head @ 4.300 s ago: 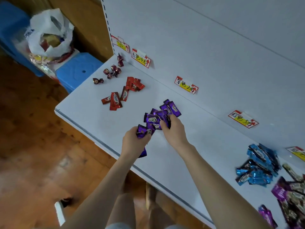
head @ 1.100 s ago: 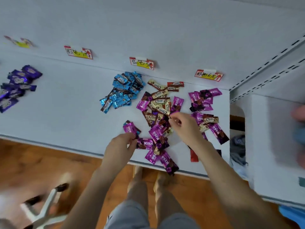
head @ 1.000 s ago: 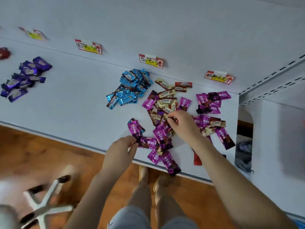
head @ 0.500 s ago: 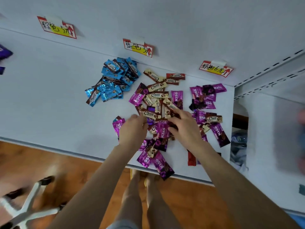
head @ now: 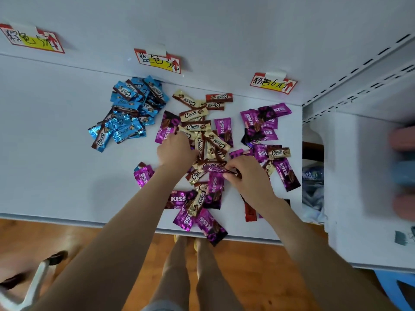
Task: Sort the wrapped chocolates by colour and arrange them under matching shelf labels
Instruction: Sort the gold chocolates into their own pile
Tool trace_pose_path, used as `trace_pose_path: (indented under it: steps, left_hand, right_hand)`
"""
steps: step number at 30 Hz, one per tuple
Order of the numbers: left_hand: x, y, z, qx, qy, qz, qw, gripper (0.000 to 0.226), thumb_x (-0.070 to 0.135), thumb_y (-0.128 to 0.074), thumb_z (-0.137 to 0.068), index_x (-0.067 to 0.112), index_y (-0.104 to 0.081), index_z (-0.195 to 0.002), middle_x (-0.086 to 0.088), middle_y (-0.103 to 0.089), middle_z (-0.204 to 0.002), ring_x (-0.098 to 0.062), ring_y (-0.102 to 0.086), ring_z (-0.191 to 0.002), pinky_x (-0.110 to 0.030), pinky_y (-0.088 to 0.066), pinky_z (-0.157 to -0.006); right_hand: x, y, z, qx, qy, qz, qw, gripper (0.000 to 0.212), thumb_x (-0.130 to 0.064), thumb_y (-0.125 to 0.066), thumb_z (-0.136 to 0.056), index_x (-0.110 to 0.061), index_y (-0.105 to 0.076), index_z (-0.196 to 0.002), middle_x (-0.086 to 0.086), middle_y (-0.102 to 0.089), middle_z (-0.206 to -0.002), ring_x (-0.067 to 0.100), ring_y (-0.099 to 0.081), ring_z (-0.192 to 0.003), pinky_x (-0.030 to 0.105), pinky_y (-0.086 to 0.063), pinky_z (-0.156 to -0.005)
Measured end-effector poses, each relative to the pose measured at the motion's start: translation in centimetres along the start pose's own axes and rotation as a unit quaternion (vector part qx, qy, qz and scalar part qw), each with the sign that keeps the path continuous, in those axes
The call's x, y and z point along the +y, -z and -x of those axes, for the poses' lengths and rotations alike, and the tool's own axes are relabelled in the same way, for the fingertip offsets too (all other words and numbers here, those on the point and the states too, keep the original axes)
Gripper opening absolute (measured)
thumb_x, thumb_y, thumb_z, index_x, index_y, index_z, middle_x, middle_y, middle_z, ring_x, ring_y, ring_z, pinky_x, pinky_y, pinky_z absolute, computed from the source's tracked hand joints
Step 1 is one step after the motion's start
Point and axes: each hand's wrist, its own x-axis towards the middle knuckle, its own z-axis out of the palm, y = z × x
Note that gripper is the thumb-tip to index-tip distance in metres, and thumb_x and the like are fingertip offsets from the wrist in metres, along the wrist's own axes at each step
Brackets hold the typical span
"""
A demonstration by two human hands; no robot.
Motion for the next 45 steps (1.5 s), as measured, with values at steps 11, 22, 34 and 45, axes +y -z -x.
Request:
trace_pose_path:
  steps: [11, 22, 34, 45]
  left_hand:
    - [0.0, 1.3, 1.5, 0.041, -0.049, 0.356, 0.932, 0.005, 0.011, -0.063, -0.087, 0.015, -0.063, -0.090, 0.000, -0.062, -0.092, -0.005, -0.052, -0.055, -0.008, -0.040, -0.037]
    - [-0.8, 1.2, 1.7, 0.034, -0.047, 0.217, 0.974, 0.006, 0.018, -0.059, -0.088, 0.013, -0.060, -0.090, 0.004, -0.058, -0.071, -0.006, -0.057, -0.050, -0.017, -0.043, -0.042]
    - [1.6, -0.8, 0.6, 0.028, -0.033, 0.019, 0.999, 0.030, 0.040, -0.068, -0.080, 0.014, -0.055, -0.087, -0.008, -0.054, -0.105, -0.027, -0.052, -0.096, -0.034, -0.036, -0.077]
    - [1.4, 0.5, 3.5, 0.099, -0.119, 0.269, 0.951, 0.014, 0.008, -0.059, -0.088, 0.012, -0.045, -0.088, -0.002, -0.053, -0.072, -0.012, -0.047, -0.058, -0.021, -0.038, -0.052]
  right_hand:
    - [0.6, 0.7, 0.9, 0.030, -0.060, -0.124, 0.990, 0.017, -0.013, -0.054, -0.092, -0.001, -0.064, -0.099, 0.012, -0.067, -0.091, 0.022, -0.060, -0.083, 0.030, -0.047, -0.076]
    - [4.1, 2.1, -4.8, 0.081, -0.114, 0.147, 0.979, 0.027, -0.023, -0.048, -0.094, -0.007, -0.061, -0.112, 0.012, -0.059, -0.113, 0.028, -0.047, -0.108, 0.035, -0.039, -0.081]
    - [4.2, 2.1, -5.6, 0.058, -0.098, 0.110, 0.987, 0.031, -0.028, -0.061, -0.087, -0.002, -0.060, -0.106, 0.013, -0.062, -0.101, 0.026, -0.056, -0.096, 0.035, -0.044, -0.078]
    - [4.3, 5.7, -2.5, 0.193, -0.122, -0.326, 0.917, 0.012, -0.018, -0.062, -0.088, -0.017, -0.049, -0.086, -0.007, -0.056, -0.076, -0.008, -0.054, -0.067, 0.006, -0.042, -0.063]
